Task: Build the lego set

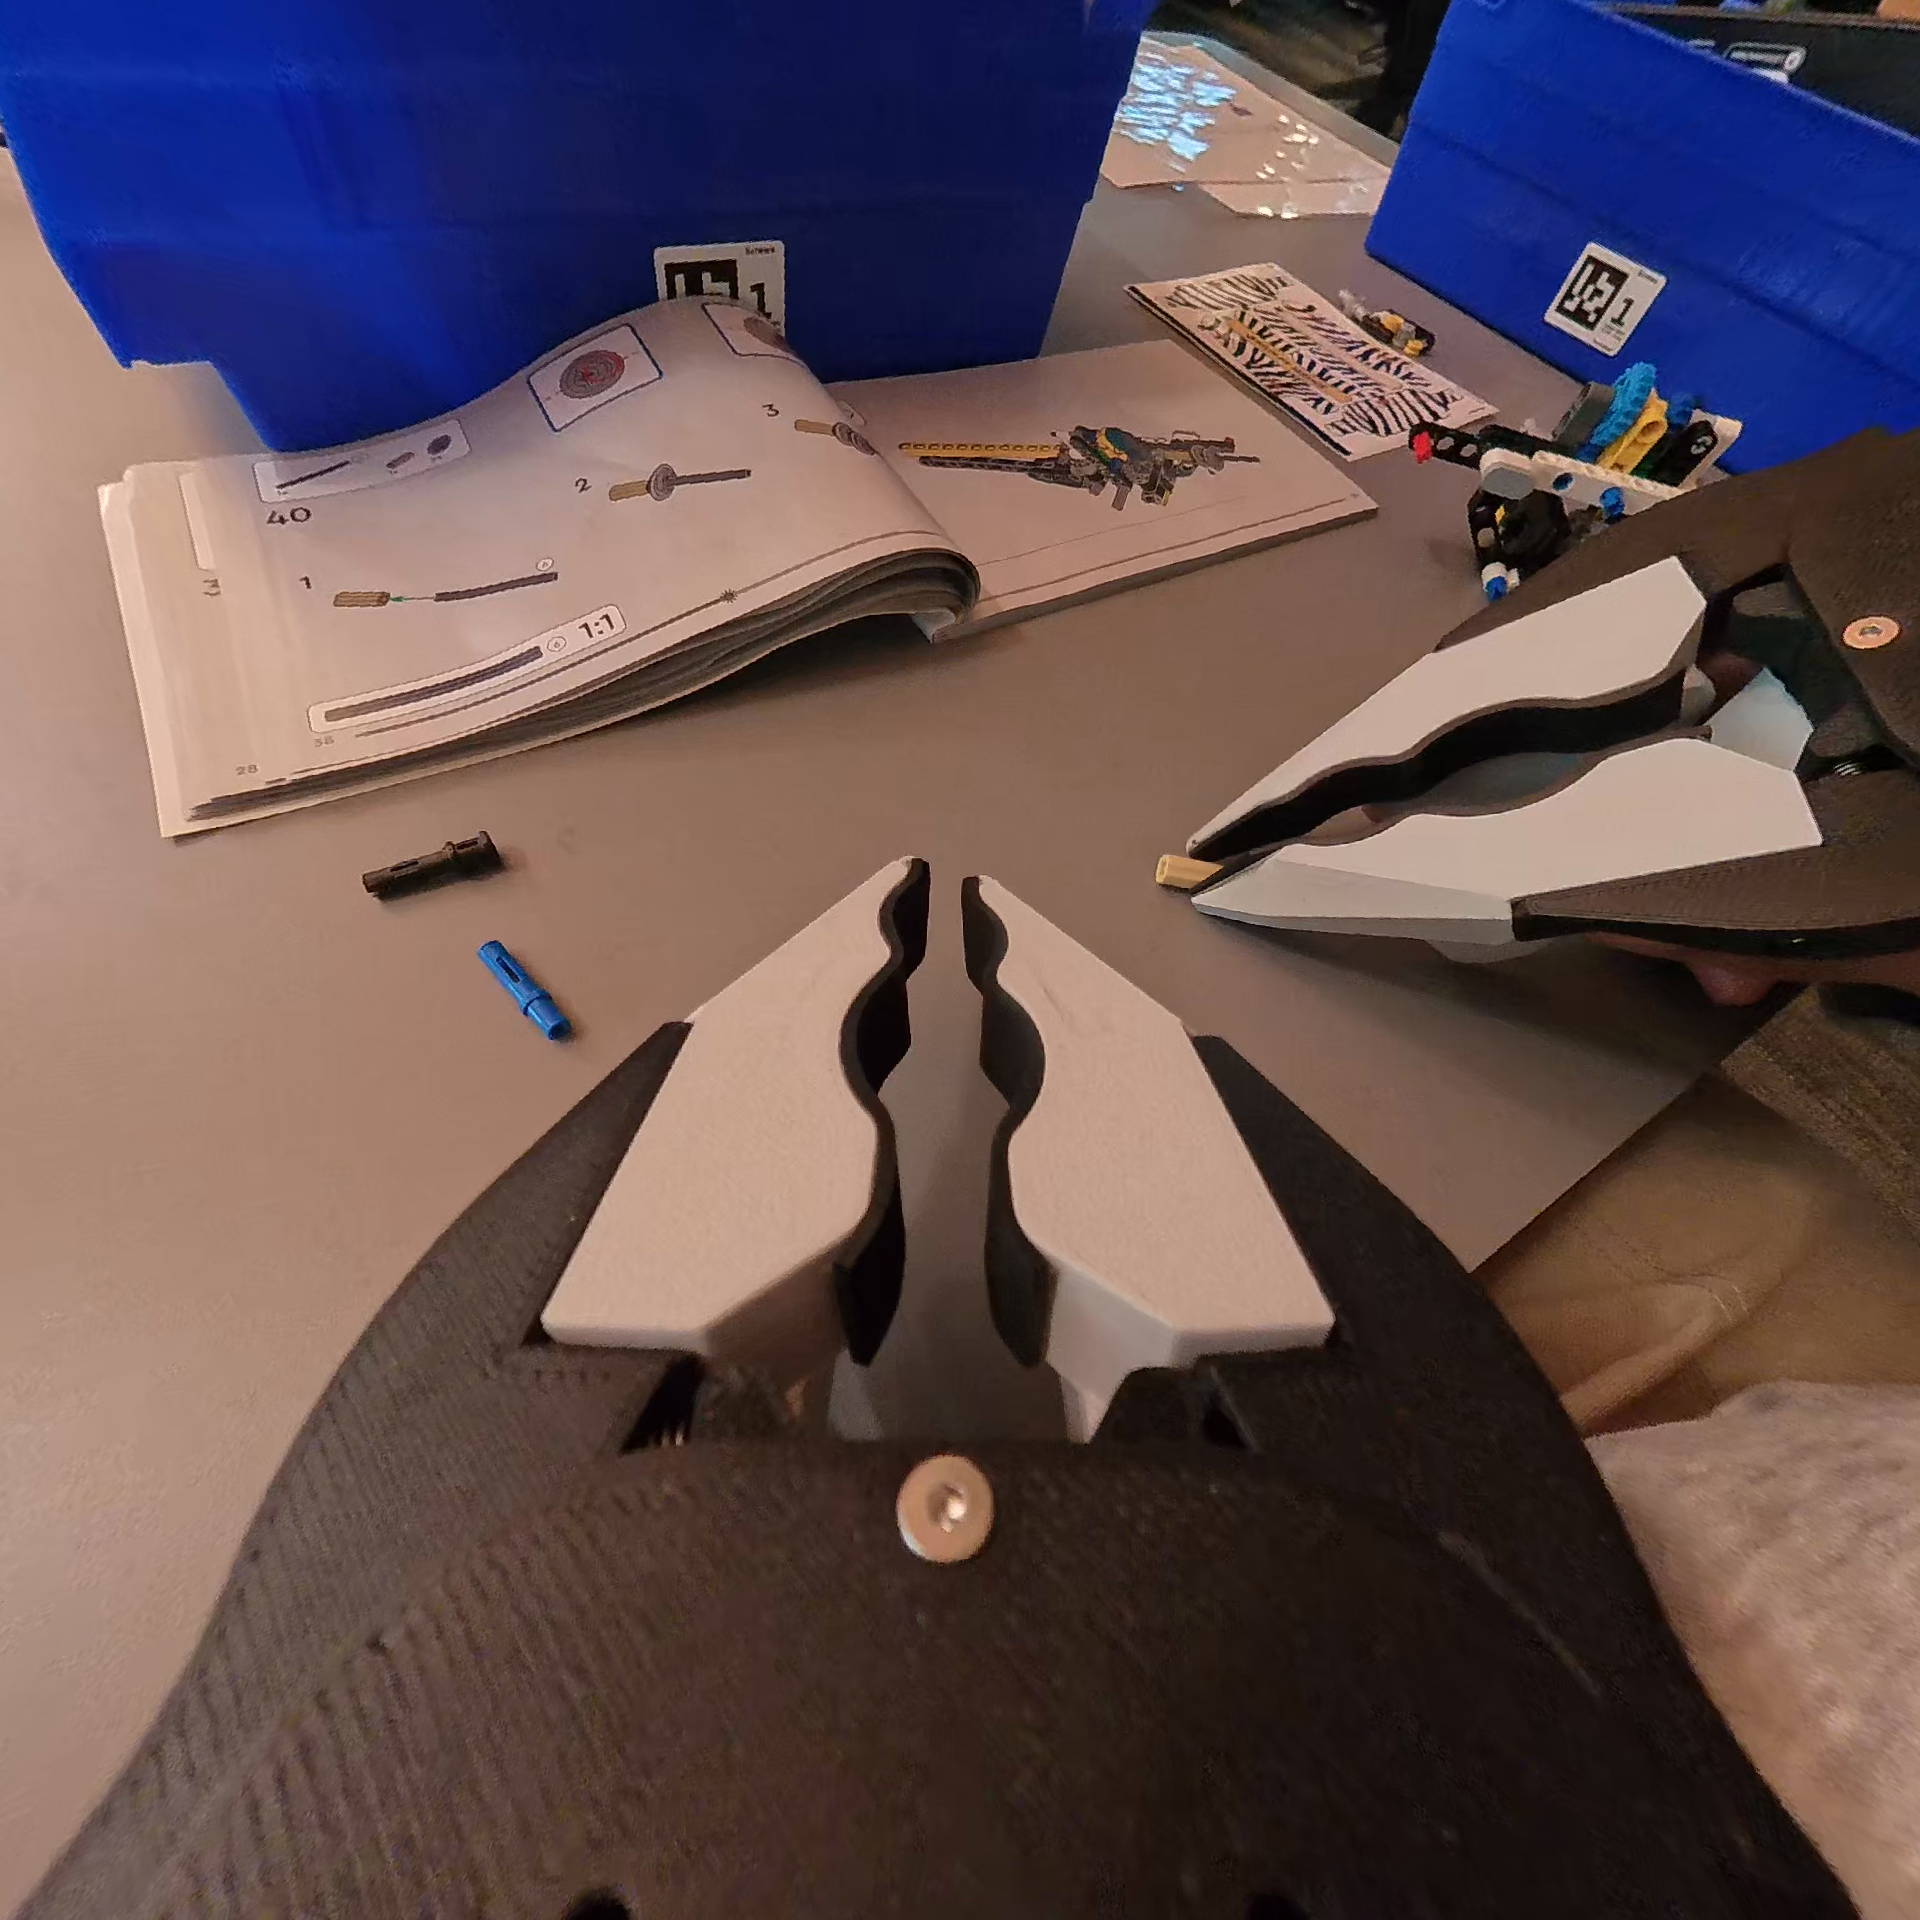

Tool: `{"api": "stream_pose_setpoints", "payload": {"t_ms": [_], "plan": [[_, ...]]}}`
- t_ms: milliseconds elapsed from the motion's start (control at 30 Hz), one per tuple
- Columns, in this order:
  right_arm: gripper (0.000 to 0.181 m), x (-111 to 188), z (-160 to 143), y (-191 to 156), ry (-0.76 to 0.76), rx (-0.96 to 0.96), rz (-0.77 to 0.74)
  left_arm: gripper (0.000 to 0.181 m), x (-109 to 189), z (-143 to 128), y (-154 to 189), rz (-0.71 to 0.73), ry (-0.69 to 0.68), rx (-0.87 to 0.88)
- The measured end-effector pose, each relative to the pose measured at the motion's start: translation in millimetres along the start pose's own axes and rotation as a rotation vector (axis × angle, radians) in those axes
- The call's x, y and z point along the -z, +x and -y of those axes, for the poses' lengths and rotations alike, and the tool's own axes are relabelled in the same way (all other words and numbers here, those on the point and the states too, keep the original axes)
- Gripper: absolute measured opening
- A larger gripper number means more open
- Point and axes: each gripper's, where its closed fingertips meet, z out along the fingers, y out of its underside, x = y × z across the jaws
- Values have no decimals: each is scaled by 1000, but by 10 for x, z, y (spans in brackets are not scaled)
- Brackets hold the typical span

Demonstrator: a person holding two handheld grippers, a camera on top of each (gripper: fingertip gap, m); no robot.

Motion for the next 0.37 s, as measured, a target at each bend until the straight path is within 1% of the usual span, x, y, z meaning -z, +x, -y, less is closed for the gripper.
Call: {"api": "stream_pose_setpoints", "payload": {"t_ms": [33, 367], "plan": [[9, 0, 0, 5, 0, -3, -2, 5, -2, -2, 0, 0, -1, 0], [20, 0, -2, 72, -1, -40, -26, 5, -10, -14, -3, -6, -12, 13]]}}
